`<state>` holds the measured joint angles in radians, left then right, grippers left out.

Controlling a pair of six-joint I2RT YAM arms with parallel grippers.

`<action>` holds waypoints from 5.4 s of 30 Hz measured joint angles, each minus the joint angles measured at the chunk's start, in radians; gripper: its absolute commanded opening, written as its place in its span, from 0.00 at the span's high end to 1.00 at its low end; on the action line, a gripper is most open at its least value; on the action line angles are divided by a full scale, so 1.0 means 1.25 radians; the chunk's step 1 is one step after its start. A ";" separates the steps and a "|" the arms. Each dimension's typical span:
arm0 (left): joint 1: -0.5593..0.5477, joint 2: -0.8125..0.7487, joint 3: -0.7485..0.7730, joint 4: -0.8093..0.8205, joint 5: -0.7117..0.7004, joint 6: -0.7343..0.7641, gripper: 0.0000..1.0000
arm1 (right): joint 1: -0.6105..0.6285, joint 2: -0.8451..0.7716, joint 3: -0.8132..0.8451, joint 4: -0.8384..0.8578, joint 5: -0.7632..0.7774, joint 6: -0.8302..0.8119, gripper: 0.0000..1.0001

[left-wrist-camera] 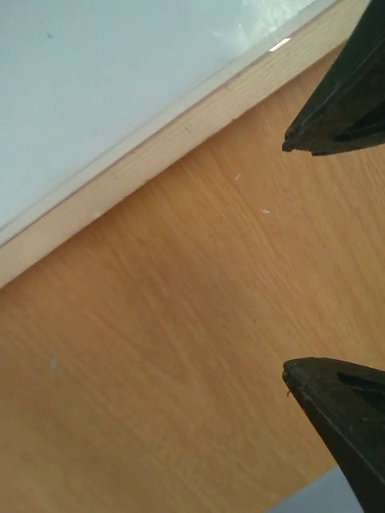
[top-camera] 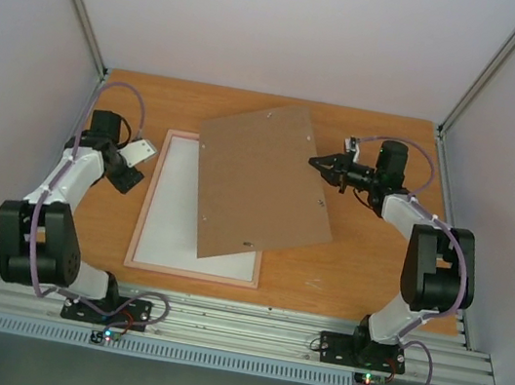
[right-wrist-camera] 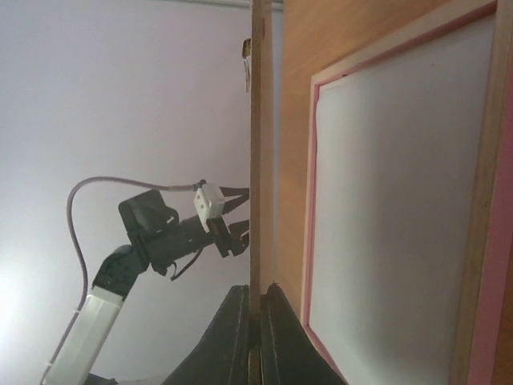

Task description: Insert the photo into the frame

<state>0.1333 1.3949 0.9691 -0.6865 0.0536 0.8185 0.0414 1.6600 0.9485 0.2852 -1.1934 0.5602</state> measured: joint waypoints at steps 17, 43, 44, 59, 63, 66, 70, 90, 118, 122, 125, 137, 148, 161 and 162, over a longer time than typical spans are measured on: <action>0.029 0.136 0.010 -0.013 -0.027 0.026 0.50 | 0.075 0.063 -0.018 0.042 0.097 -0.007 0.99; -0.080 0.148 -0.073 -0.055 0.082 0.034 0.56 | 0.093 0.117 -0.042 0.107 0.117 -0.009 0.99; -0.090 0.154 -0.071 -0.055 0.086 0.028 0.56 | 0.093 0.120 -0.042 0.107 0.118 -0.009 0.99; -0.103 0.184 -0.051 -0.053 0.102 0.000 0.57 | 0.137 0.213 -0.014 0.174 0.126 -0.016 0.99; -0.103 0.193 -0.039 -0.053 0.100 -0.003 0.58 | 0.161 0.219 -0.014 0.197 0.145 -0.014 0.99; -0.103 0.195 -0.036 -0.053 0.099 -0.007 0.58 | 0.176 0.219 -0.014 0.203 0.162 -0.015 0.99; -0.103 0.202 -0.028 -0.056 0.098 -0.007 0.58 | 0.185 0.219 -0.016 0.193 0.185 -0.029 0.99; -0.102 0.247 0.013 -0.075 0.100 -0.039 0.63 | 0.224 0.157 -0.078 0.110 0.296 -0.059 0.88; -0.098 0.248 0.013 -0.063 0.121 -0.076 0.57 | 0.340 0.087 0.039 -0.427 0.547 -0.388 0.32; -0.098 0.248 0.013 -0.057 0.121 -0.090 0.54 | 0.345 0.065 0.053 -0.472 0.580 -0.417 0.20; -0.091 0.248 0.016 -0.057 0.122 -0.104 0.53 | 0.345 0.049 0.057 -0.500 0.605 -0.440 0.15; -0.075 0.274 0.089 -0.053 0.158 -0.131 0.55 | 0.315 -0.032 0.056 -0.521 0.551 -0.473 0.17; -0.188 0.322 0.139 -0.028 0.161 -0.121 0.55 | 0.261 -0.056 0.030 -0.521 0.419 -0.595 0.32; -0.144 0.253 0.186 -0.001 0.168 -0.309 0.25 | 0.308 0.089 0.183 -0.557 0.399 -0.693 0.53; -0.142 0.253 0.196 0.001 0.161 -0.323 0.22 | 0.318 0.102 0.198 -0.562 0.406 -0.700 0.55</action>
<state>-0.0441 1.7111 1.2144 -0.6849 0.2543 0.4145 0.4393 1.7870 1.1961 -0.4168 -0.6861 -0.3145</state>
